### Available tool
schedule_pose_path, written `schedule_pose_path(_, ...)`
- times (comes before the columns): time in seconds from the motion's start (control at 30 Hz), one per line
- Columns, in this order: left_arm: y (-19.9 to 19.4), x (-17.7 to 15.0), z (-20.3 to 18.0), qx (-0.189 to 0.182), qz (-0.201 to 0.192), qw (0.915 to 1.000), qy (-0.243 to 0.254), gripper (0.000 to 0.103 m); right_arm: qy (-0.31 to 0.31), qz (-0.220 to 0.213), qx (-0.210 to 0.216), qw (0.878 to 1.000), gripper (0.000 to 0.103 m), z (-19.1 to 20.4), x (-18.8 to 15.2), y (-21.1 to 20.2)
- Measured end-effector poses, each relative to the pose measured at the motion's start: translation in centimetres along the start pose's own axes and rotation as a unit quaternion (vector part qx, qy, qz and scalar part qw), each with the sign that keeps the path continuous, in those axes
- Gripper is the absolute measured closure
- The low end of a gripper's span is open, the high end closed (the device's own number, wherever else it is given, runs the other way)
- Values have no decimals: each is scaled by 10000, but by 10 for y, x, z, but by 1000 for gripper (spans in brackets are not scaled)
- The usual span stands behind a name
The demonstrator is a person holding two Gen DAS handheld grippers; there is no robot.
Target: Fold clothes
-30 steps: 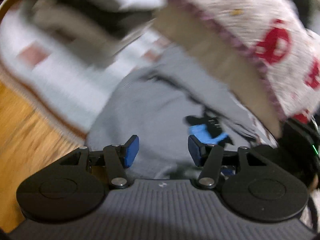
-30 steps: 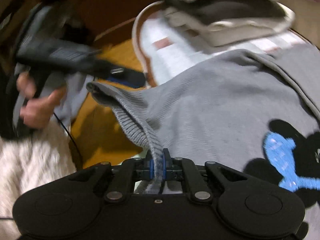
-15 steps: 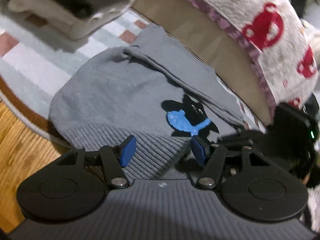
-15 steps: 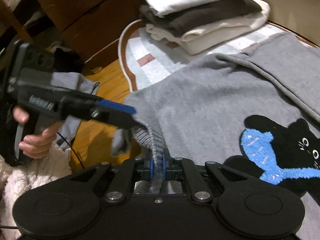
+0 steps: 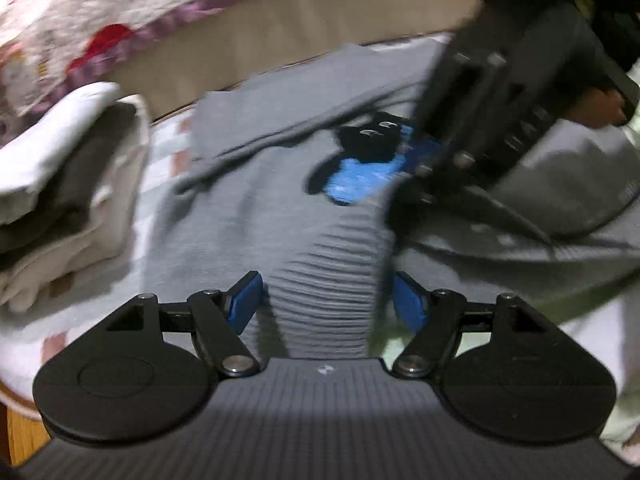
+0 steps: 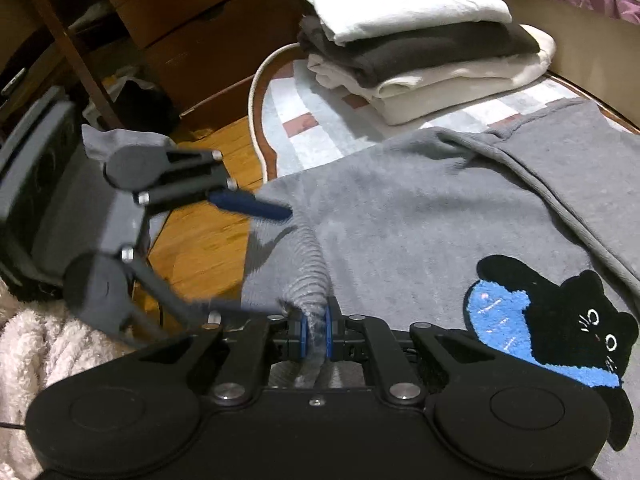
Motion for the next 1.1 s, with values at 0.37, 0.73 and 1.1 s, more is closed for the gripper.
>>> schedule_pose_path(0.37, 13, 23, -11, 128, -344, 9993, -92, 94, -114, 44, 10, 9999, 93, -4, 1, -3)
schedule_pose_path(0.73, 55, 113, 39, 669, -694, 9864, -1328, 97, 1354, -236, -258, 9902, 58, -67, 4, -42)
schedule_pose_path(1.1, 54, 82, 93, 1097, -1136, 9578, -2403, 96, 1109, 861, -1011, 9849, 83, -50, -58, -25)
Point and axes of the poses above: each gripper's, at about its wrist camera, not at the fingertips, and y roughly the way its jaws point, z to its left, x to its top, the point moved 9 cm from there along y, roughly the way its jaws point, and after that the axes turned 8 degrees about z, right-handed, at the moved point
